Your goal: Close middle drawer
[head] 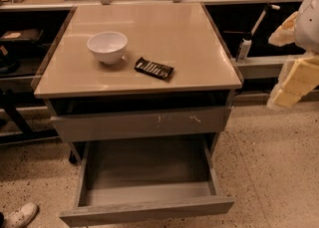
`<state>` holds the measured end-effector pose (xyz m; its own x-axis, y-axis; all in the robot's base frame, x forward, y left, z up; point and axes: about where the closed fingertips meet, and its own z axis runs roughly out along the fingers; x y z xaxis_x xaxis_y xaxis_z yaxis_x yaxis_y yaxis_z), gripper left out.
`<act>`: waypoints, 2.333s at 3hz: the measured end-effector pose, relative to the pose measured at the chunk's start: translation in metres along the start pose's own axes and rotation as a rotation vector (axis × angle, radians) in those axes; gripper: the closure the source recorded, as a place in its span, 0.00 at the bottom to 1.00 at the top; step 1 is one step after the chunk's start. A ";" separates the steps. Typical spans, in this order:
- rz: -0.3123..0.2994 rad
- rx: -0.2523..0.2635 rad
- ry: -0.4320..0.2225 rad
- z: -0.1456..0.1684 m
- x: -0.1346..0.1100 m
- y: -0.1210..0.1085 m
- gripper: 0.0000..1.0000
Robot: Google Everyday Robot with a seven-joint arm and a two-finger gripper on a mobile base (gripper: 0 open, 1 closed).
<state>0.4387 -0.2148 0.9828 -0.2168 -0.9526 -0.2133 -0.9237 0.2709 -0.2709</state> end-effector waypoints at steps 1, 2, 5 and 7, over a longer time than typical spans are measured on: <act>0.000 0.000 0.000 0.000 0.000 0.000 0.47; 0.000 0.000 0.000 0.000 0.000 0.000 0.71; 0.068 -0.045 0.049 0.054 0.015 0.036 1.00; 0.202 -0.209 0.117 0.187 0.050 0.113 1.00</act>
Offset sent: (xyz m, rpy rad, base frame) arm 0.0000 0.0000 0.0000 0.0000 0.0000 0.0000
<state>0.3824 -0.2059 0.7655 -0.4261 -0.8952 -0.1307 -0.9006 0.4334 -0.0322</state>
